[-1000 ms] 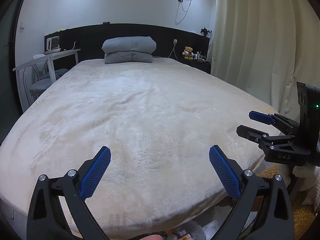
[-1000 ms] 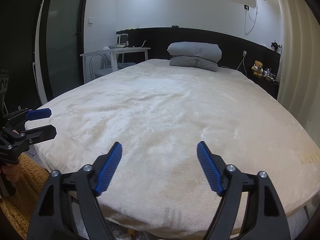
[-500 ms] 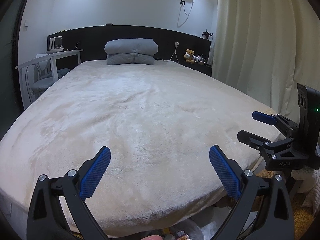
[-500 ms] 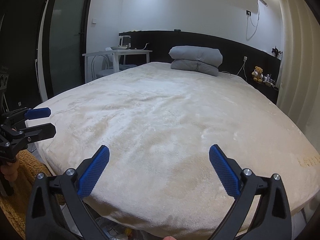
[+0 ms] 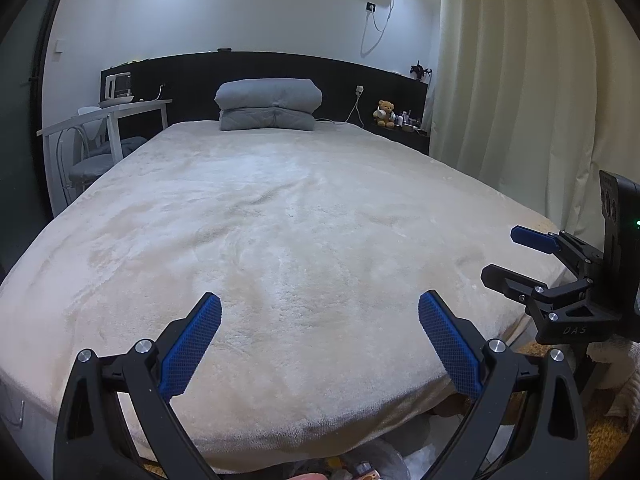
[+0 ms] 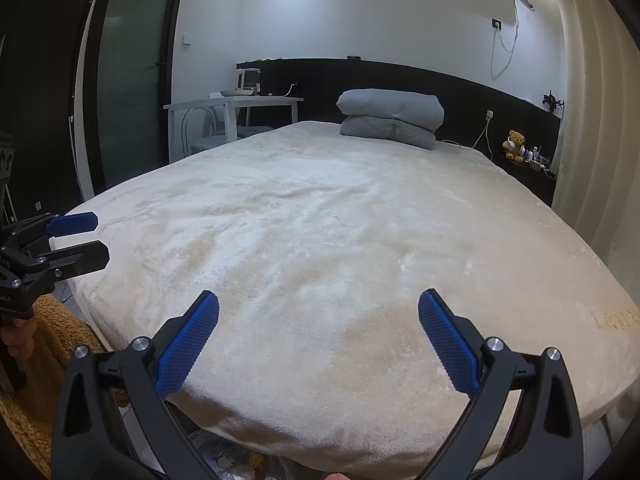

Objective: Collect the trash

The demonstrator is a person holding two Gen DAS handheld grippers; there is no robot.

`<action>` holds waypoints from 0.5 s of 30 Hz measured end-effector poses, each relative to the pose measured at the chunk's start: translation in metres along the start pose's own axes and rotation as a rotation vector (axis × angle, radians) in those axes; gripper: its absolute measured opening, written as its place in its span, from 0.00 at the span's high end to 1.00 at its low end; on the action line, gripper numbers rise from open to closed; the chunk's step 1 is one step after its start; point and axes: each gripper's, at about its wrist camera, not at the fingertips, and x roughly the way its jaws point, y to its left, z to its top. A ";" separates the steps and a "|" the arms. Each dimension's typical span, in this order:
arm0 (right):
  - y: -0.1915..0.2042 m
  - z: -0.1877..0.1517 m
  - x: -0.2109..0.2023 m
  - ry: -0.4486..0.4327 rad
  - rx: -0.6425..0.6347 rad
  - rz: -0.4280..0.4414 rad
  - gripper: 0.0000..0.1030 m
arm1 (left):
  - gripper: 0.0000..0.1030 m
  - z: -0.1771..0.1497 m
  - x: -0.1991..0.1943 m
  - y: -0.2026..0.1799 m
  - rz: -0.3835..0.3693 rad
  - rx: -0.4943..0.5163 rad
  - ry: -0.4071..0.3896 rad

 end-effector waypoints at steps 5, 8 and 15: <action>0.001 -0.001 0.000 0.002 -0.009 -0.001 0.05 | 0.06 0.000 0.000 0.000 -0.001 0.002 -0.001; 0.001 -0.001 0.001 0.007 -0.008 -0.002 0.05 | 0.06 -0.001 -0.001 0.000 0.001 0.001 -0.003; 0.003 -0.001 0.002 0.012 -0.019 -0.004 0.05 | 0.06 -0.001 -0.002 -0.001 0.003 0.004 -0.004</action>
